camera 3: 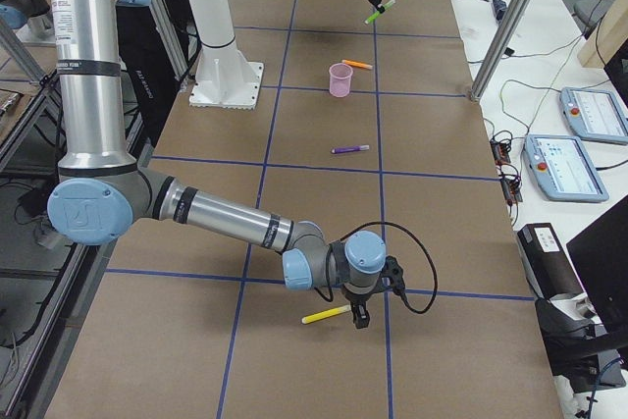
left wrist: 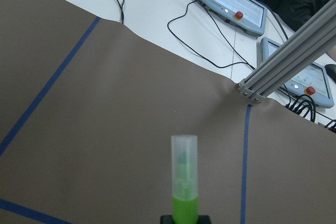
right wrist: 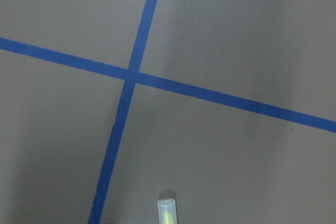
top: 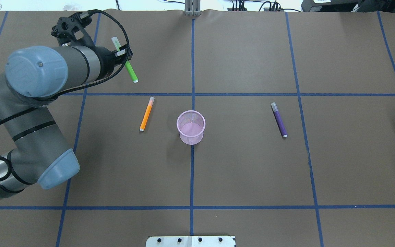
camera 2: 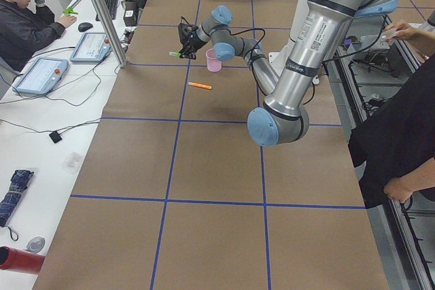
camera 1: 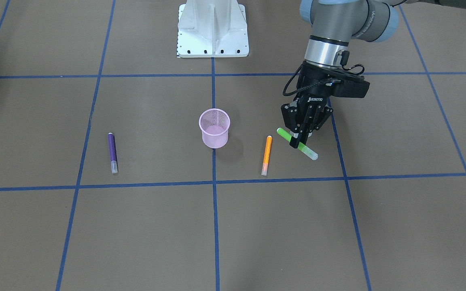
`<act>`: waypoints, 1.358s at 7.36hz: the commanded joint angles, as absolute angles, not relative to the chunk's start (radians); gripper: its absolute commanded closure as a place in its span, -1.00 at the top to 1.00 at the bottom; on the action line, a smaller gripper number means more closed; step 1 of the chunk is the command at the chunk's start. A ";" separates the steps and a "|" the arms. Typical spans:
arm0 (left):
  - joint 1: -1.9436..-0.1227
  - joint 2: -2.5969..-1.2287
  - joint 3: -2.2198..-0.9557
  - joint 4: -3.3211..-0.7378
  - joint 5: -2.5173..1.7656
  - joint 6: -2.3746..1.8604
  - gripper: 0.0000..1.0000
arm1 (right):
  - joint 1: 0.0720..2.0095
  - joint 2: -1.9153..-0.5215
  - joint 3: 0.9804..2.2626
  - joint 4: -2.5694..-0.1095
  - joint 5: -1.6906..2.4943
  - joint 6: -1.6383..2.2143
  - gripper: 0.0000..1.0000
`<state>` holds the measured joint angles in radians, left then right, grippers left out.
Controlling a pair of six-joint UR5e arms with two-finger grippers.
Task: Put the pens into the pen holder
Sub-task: 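Lift the green marker with the left gripper away from the table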
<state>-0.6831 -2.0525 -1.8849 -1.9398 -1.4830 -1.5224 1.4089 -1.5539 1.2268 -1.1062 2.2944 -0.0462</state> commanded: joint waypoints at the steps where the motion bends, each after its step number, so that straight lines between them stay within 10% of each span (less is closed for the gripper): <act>1: -0.681 -2.059 -1.879 -1.940 -1.482 -1.523 -1.00 | 1.388 -1.560 1.221 -1.106 2.290 -0.055 0.74; 10: -0.672 -2.059 -1.868 -1.942 -1.483 -1.525 -1.00 | 1.373 -1.559 1.186 -1.108 2.292 -0.149 0.33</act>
<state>-0.6734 -2.0588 -1.8694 -1.9409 -1.4833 -1.5248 1.3730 -1.5585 1.1880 -1.1075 2.2901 -0.1465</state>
